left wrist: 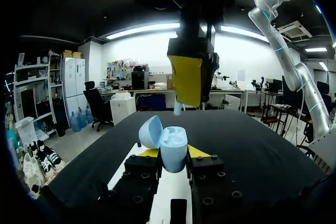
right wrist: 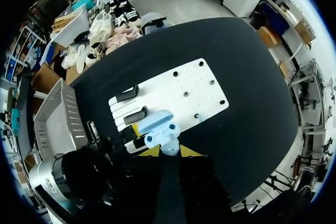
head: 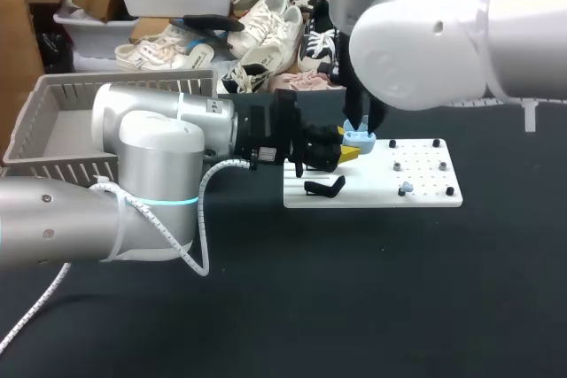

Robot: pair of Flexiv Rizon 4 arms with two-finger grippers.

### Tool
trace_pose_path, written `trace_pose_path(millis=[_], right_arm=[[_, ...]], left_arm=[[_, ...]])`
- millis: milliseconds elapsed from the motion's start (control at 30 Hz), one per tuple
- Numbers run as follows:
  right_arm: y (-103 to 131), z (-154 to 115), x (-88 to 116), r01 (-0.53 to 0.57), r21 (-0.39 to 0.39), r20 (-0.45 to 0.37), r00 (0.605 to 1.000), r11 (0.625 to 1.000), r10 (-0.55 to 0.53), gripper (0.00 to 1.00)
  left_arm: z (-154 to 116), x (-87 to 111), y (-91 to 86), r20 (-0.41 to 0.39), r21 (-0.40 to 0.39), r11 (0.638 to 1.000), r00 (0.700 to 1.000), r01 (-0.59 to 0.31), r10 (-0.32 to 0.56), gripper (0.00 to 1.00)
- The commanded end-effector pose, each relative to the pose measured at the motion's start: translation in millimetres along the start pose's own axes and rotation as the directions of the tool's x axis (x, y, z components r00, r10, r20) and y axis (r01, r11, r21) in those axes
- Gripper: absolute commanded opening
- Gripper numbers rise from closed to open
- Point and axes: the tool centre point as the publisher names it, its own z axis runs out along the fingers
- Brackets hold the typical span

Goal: Pick up each earbud case from the left stands, insert the matching earbuds, close the lid, and place the case in the box.

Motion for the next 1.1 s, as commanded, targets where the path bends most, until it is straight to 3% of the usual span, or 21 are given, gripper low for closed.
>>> trace_pose_path(millis=[33, 1100], right_arm=[[-3, 4, 0, -0.006, 0.0, -0.003, 1.0, 1.0, 0.006, 0.0], [3, 16, -6, 0.02, 0.015, -0.026, 0.999, 1.0, -0.02, 0.0]], left_arm=[[0, 0.2, -1.7, 0.001, -0.006, 1.0, 1.0, -0.001, 0.001, 0.0], [0, 0.2, -1.7, 0.001, -0.006, 1.0, 1.0, -0.001, 0.001, 0.0]])
